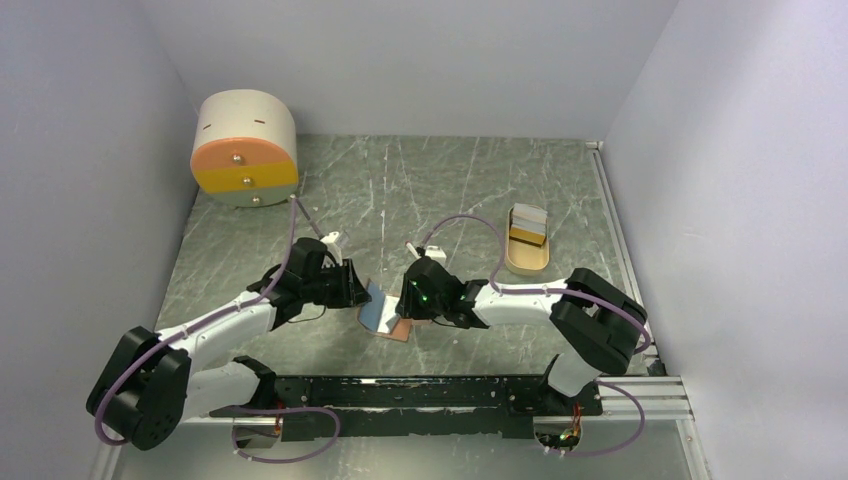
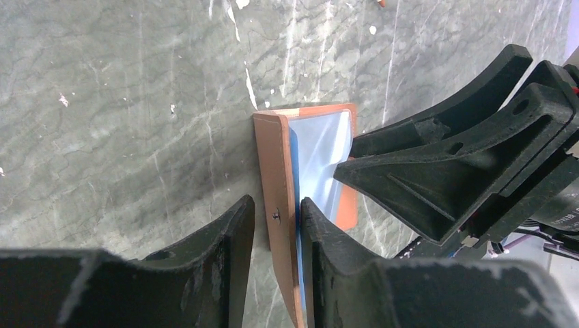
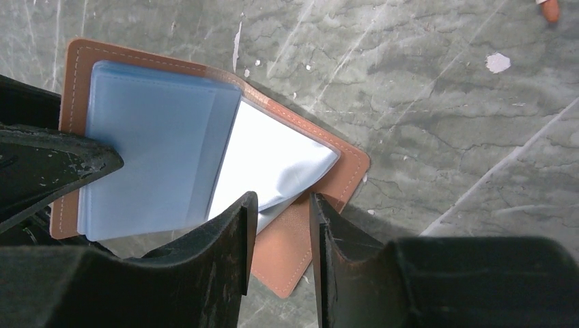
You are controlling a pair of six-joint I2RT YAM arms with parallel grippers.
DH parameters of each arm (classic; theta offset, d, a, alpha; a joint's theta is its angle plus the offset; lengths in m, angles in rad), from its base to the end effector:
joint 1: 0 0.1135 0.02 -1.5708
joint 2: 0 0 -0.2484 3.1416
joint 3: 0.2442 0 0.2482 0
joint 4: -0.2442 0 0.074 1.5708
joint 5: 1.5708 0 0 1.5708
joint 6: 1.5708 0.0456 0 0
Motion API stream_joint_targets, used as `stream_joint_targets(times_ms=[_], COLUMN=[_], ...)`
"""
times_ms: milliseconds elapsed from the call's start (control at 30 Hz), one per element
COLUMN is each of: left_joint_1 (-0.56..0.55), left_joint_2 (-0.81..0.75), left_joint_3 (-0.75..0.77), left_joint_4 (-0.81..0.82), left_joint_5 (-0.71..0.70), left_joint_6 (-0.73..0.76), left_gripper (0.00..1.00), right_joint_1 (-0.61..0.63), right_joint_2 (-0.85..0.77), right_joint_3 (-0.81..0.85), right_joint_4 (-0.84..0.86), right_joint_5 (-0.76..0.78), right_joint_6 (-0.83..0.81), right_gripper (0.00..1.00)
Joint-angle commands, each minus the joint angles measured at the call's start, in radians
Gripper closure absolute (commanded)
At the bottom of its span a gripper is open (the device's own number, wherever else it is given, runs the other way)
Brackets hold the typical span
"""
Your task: Put the credit cards into the card holder
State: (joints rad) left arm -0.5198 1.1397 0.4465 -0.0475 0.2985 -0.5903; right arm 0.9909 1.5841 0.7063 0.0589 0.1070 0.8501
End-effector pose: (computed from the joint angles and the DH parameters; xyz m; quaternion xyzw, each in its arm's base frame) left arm 0.1900 -0.1242 0.1521 0.0280 0.9065 -0.3258 0.2672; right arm 0.1711 0.2523 0.1278 -0.0457 0.9279 0.2617 0.2616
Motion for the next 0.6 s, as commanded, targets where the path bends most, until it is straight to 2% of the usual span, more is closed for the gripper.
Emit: stream_joint_targets(times_ms=[0,100,233,333,567], left_joint_1=[0.003,0.003,0.002,0.004,0.002], left_joint_2=[0.02,0.057,0.064,0.028,-0.01], left_joint_3=[0.018,0.025,0.028,0.027,0.042], left_joint_4=[0.02,0.01,0.013,0.022,0.03], left_joint_5=[0.007,0.001,0.023,0.036,0.049], left_joint_6=[0.015,0.022,0.017,0.008,-0.022], left_gripper=[0.65,0.72,0.89,0.91,0.91], right_joint_1=[0.004,0.005,0.004,0.004,0.003], right_joint_2=[-0.016,-0.016,-0.047,-0.08,-0.123], right_joint_3=[0.01,0.015,0.019,0.016,0.033], right_joint_4=[-0.045,-0.067,-0.147,-0.187,-0.232], right_joint_5=[0.039,0.056,0.107,0.11,0.106], right_joint_6=[-0.021,-0.03,-0.038,-0.046,-0.036], right_gripper=[0.62,0.59,0.55,0.51,0.51])
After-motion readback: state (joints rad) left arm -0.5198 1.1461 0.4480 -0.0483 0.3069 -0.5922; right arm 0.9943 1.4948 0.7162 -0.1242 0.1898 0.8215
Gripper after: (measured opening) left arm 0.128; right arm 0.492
